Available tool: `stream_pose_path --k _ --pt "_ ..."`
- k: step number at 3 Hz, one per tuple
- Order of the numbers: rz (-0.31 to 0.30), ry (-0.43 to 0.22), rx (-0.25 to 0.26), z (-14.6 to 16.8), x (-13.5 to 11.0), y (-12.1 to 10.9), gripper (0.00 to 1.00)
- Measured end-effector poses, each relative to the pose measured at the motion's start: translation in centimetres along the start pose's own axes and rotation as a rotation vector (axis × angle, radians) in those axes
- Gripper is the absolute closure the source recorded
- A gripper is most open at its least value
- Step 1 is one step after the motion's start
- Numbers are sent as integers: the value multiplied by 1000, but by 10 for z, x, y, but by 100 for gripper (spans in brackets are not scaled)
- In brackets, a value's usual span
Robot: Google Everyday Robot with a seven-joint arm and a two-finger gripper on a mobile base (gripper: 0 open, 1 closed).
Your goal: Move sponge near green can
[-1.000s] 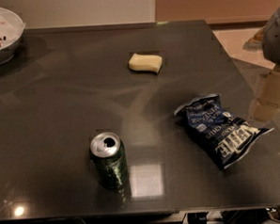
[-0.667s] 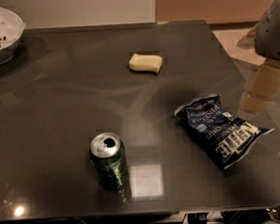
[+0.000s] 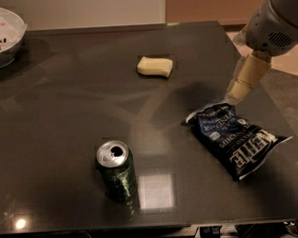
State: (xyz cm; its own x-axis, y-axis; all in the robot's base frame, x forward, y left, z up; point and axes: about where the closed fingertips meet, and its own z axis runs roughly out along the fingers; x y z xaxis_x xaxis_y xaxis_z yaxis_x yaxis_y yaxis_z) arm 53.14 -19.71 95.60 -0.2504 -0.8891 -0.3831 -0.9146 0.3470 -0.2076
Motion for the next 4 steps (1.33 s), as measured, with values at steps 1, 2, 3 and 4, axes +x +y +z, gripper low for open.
stream_pose_path --k 1,2,3,4 --pt "8 -68 9 24 -23 -28 0" --pt "15 -119 15 53 -49 -55 0" --pt "35 -152 2 83 -68 -75 0" --pt "63 -169 -29 117 -84 -92 0"
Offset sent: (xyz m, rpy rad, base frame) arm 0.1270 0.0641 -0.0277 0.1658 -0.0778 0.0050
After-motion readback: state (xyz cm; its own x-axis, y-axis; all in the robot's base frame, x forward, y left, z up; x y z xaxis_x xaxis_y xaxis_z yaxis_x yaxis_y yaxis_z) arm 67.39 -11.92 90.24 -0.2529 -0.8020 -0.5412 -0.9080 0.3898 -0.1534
